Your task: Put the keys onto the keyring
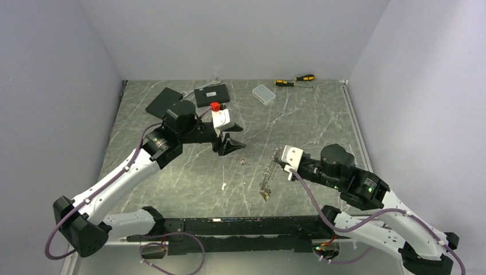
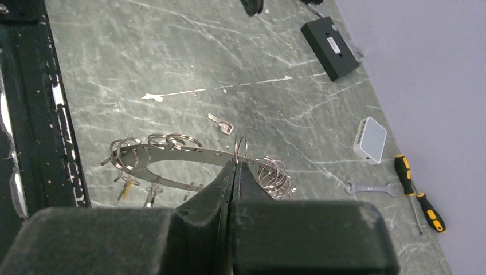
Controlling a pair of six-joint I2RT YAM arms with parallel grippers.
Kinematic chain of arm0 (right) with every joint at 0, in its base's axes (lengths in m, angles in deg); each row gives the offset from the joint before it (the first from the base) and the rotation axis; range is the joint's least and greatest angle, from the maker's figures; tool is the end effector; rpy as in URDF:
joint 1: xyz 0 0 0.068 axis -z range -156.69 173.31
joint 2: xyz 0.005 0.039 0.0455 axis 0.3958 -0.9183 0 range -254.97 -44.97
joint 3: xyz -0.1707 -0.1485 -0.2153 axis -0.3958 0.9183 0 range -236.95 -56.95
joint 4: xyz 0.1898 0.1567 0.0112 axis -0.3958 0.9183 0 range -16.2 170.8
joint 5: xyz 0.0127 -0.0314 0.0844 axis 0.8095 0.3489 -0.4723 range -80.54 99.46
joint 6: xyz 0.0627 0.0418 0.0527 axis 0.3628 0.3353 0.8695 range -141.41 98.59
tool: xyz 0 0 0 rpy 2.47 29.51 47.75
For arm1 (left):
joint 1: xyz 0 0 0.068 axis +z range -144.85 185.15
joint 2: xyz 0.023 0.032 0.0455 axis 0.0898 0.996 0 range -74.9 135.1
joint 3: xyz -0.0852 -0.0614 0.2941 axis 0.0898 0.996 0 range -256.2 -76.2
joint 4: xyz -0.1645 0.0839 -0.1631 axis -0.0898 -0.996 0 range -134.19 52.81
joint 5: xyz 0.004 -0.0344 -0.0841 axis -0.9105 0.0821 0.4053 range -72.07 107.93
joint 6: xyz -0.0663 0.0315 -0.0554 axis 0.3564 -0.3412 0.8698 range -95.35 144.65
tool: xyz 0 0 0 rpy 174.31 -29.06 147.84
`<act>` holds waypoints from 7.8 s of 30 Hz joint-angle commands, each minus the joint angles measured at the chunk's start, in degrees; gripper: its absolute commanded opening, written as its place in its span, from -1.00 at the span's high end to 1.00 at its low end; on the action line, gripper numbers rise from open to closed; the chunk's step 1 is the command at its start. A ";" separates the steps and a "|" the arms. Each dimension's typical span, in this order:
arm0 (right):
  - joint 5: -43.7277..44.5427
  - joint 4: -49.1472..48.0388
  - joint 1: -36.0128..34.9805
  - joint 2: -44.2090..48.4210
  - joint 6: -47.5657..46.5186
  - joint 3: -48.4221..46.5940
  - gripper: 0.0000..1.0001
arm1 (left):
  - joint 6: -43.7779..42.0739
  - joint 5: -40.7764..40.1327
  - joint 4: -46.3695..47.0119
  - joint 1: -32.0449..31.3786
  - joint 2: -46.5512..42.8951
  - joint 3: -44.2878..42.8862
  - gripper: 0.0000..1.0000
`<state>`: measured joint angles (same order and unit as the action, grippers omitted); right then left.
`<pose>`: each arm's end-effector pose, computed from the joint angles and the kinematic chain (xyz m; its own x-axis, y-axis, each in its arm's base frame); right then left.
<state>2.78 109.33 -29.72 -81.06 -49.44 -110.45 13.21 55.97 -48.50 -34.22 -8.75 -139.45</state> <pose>0.0661 0.1037 0.3702 0.2392 -0.4586 -0.8559 -0.8470 0.3324 -0.4148 0.1713 -0.2063 0.4063 0.0048 0.1982 -0.9801 0.9799 0.1944 0.0441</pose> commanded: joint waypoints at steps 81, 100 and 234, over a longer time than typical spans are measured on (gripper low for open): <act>-4.01 -8.60 -0.31 -2.31 -4.97 -0.86 1.00 | -22.62 -8.40 -1.76 -19.16 8.47 -6.04 1.00; -2.36 -15.06 -0.31 2.12 2.89 3.84 -0.41 | -24.59 -10.81 10.20 -19.16 3.10 0.79 1.00; 3.34 -5.20 -0.30 10.12 0.77 1.46 1.00 | 44.00 -42.74 -23.35 -7.41 44.00 -16.96 0.00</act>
<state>6.17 107.25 -30.03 -71.73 -49.57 -107.28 55.55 15.95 -72.09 -40.89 33.55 -154.24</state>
